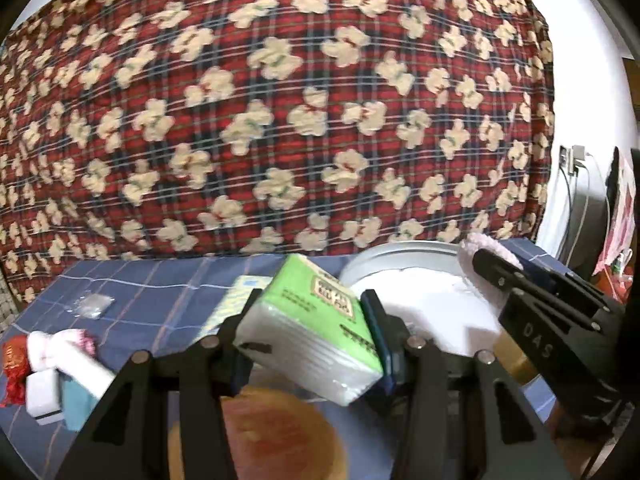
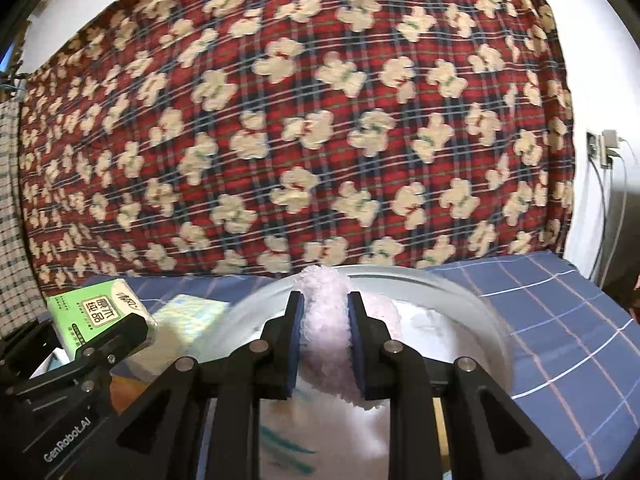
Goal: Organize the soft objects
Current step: 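Carry the tissue pack and pink puff with both tools over the tin, then open both tools releasing tissue pack and pink puff into the tin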
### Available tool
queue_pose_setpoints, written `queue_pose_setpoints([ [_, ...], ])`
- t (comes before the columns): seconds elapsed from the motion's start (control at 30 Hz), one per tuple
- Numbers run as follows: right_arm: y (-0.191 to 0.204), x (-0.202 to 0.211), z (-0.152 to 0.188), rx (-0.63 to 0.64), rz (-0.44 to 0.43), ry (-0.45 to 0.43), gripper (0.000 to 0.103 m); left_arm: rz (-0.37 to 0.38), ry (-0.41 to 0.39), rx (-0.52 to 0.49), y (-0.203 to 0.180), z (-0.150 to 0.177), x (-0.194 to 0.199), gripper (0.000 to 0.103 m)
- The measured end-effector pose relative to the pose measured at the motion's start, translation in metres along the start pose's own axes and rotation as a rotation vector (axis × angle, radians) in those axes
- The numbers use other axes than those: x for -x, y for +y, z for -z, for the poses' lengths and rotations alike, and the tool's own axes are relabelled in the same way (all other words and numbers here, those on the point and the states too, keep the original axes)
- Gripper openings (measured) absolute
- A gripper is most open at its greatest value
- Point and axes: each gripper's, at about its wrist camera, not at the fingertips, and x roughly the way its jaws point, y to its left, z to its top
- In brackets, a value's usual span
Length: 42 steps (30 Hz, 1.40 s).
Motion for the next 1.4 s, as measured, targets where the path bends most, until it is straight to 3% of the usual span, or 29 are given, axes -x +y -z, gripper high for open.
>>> queue_pose_setpoints([
  [0.3,-0.045,-0.009,-0.004,0.011,0.1,0.015,0.024,0.077,0.023,-0.032,-0.055,-0.007,-0.026,0.048],
  [0.6,-0.073,-0.022,-0.002,0.018,0.146,0.059,0.024,0.076,0.071,-0.075,-0.094,-0.003,-0.052,0.048],
  [1.27,-0.07,-0.047,0.013,0.023,0.107,0.18,0.024,-0.007,0.147,-0.091,-0.095,0.008,-0.077,0.048],
  [1.3,-0.07,-0.048,0.013,0.016,0.097,0.182,0.025,-0.009,0.15,-0.088,-0.094,0.009,-0.078,0.049],
  [1.37,-0.071,-0.05,0.014,-0.005,0.062,0.2,0.037,-0.015,0.156,-0.083,-0.093,0.01,-0.079,0.052],
  [1.4,-0.071,-0.05,0.014,-0.013,0.052,0.204,0.053,-0.021,0.156,-0.078,-0.092,0.011,-0.08,0.058],
])
